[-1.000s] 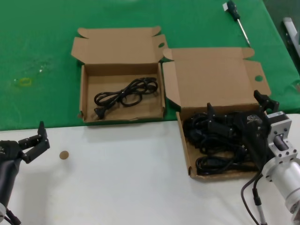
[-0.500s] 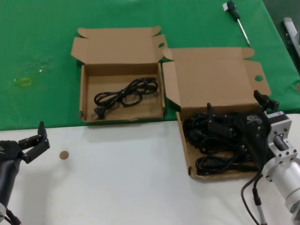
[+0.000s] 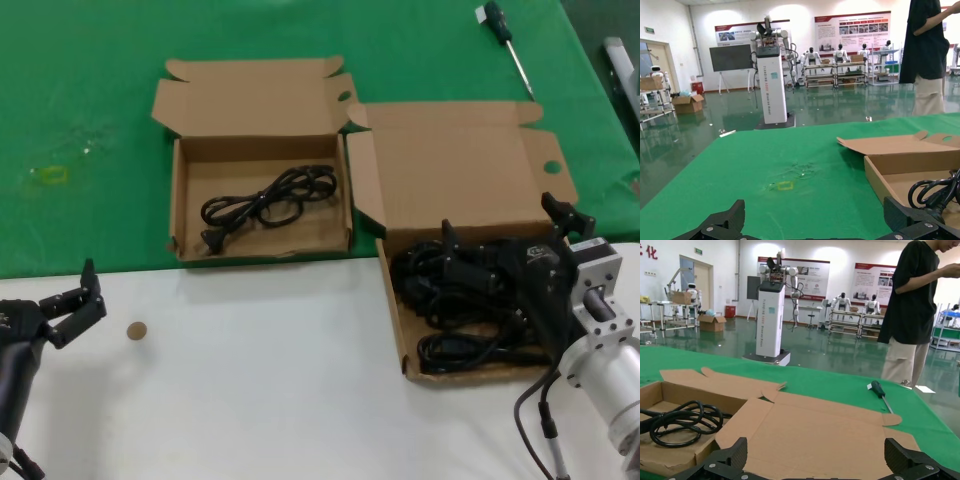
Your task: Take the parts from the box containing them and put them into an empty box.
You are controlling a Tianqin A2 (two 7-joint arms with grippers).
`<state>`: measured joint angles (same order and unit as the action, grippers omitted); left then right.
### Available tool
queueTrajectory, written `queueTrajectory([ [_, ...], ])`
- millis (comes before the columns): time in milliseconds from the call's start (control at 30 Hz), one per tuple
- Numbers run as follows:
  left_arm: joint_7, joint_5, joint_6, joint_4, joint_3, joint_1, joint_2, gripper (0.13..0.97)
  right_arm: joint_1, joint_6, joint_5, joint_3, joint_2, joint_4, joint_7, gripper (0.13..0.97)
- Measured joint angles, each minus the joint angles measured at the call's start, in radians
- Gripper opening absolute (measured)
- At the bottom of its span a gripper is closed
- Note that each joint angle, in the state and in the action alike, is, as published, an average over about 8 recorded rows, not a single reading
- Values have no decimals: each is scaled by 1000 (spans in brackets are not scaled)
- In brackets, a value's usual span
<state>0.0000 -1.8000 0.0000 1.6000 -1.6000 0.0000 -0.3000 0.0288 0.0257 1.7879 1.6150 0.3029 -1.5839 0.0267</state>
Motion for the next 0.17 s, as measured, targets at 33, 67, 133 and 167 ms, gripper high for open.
queueTrajectory([
  [33,0,0,0,0,0,0,0,966,0,0,0,0,0,0,0,966],
  [67,0,0,0,0,0,0,0,966,0,0,0,0,0,0,0,966],
  [133,0,0,0,0,0,0,0,966,0,0,0,0,0,0,0,966],
  [167,0,0,0,0,0,0,0,966,0,0,0,0,0,0,0,966],
])
